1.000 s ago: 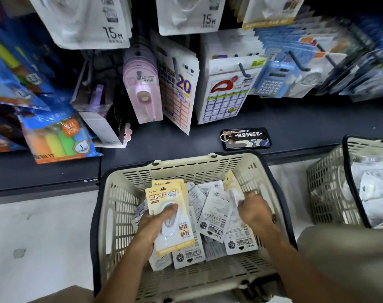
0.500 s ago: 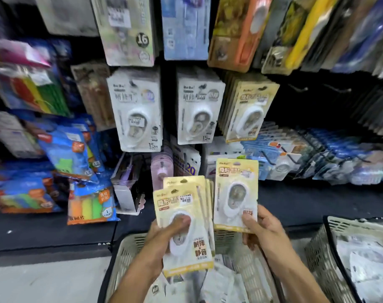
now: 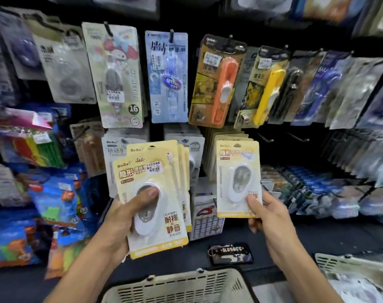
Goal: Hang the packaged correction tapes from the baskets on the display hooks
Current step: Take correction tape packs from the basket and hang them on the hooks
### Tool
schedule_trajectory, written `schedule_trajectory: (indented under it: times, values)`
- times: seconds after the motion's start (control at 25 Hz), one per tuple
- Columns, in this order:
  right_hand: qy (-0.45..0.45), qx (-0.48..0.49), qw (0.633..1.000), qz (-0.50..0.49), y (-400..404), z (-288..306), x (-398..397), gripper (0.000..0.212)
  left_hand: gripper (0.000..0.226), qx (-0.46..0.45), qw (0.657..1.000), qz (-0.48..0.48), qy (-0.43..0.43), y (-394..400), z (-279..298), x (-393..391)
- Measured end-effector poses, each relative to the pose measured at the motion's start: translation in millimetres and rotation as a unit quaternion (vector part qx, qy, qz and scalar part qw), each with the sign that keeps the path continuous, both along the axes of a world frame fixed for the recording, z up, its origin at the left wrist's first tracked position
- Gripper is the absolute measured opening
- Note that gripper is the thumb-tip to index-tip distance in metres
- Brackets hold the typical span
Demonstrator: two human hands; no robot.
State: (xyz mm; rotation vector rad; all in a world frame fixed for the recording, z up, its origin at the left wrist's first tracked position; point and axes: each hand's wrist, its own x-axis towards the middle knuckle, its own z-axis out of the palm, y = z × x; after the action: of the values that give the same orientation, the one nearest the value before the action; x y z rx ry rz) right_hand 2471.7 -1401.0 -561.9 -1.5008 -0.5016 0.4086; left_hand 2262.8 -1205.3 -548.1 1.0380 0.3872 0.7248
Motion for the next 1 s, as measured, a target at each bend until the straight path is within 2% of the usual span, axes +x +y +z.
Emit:
schedule_trajectory:
  times: [0.36,0.52,0.6,0.72,0.84,1.0]
  values:
    - [-0.009,-0.024,0.999,0.021,-4,13,13,0.017,0.045,0.0,0.999,-0.034,-0.008,-9,-3,23]
    - [0.011,0.012,0.999,0.037,-9,10,8,0.018,0.035,0.006,0.999,-0.029,-0.011,-7,-1,24]
    - [0.011,0.01,1.0,0.014,-1,15,11,0.018,0.027,0.003,1.0,-0.023,-0.013,-7,-1,25]
    - [0.01,-0.014,0.999,-0.036,6,22,16,0.015,0.026,0.005,1.0,-0.024,-0.012,-8,1,25]
    - [0.0,-0.03,0.996,-0.086,11,24,23,0.014,0.034,0.012,0.999,-0.029,-0.014,-9,3,26]
    - [-0.016,-0.072,0.989,-0.125,43,21,34,0.018,0.063,0.016,0.999,-0.049,-0.014,-12,1,29]
